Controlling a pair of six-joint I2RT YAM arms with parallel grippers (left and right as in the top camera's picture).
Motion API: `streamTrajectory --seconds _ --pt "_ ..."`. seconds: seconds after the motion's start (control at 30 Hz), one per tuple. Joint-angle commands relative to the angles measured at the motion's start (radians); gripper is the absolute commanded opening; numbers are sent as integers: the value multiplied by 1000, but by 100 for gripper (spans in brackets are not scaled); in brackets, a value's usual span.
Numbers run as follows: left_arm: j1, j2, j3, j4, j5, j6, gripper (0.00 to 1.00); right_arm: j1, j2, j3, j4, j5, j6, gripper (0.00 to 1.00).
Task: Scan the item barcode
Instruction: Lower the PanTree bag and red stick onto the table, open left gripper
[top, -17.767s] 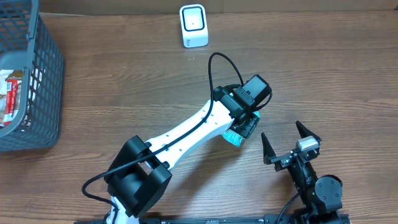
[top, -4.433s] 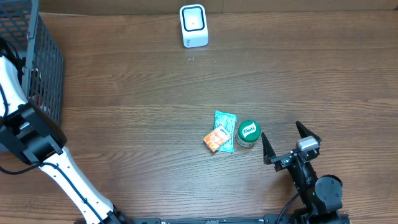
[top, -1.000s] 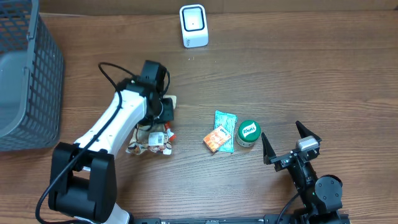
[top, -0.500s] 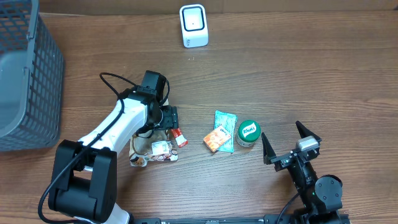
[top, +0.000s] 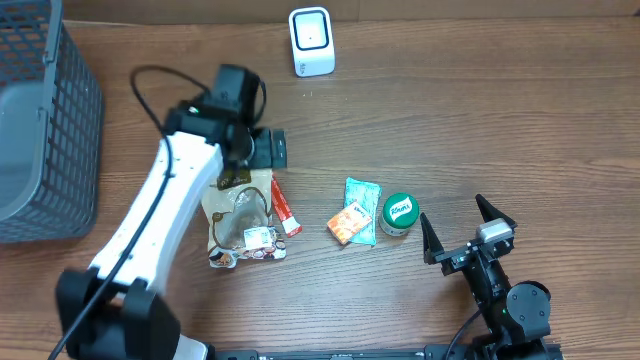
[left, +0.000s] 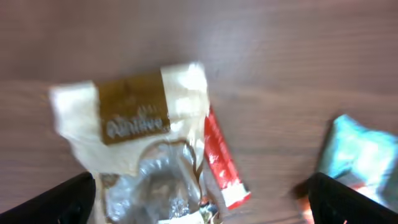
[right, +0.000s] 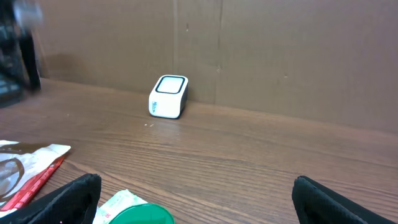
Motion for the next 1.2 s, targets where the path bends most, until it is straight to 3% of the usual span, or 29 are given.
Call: streamTrajectory --seconds 0.0,0.23,1.17 --pt "8 -51 109 -35 -86 26 100 2 -6 -10 3 -4 4 100" --pt "13 -64 180 -39 -202 26 100 2 -6 -10 3 -4 4 100" --pt "13 -60 178 -39 -200 26 100 2 -6 -10 3 -4 4 100"
